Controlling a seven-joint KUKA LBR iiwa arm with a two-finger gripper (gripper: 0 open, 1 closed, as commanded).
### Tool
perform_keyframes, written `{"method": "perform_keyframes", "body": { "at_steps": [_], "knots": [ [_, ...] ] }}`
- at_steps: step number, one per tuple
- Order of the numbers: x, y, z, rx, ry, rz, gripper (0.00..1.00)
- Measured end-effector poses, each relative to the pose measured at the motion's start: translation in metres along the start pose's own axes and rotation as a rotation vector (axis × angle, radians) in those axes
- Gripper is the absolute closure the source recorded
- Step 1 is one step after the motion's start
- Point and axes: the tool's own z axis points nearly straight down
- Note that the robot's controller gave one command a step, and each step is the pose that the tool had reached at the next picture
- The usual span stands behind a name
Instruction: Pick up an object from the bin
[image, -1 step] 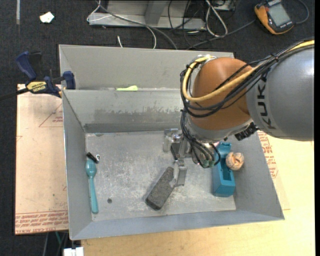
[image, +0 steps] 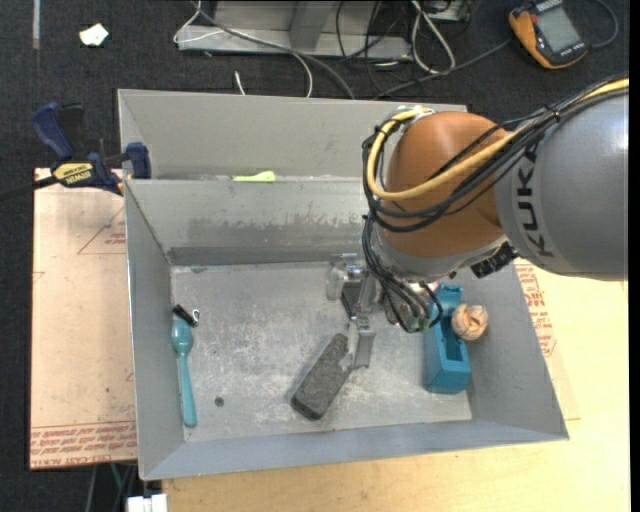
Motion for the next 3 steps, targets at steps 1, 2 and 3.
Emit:
{"method": "perform_keyframes", "body": {
  "at_steps": [1,2,3],
  "knots": [
    [0.014,-0.015,0.033,-0.001,-0.009,-0.139,0.00],
    [0.004,-0.024,0.109,-0.001,-0.008,-0.228,0.00],
    [0.032,-0.029,0.145,0.000,-0.003,-0.292,0.00]
  ]
}}
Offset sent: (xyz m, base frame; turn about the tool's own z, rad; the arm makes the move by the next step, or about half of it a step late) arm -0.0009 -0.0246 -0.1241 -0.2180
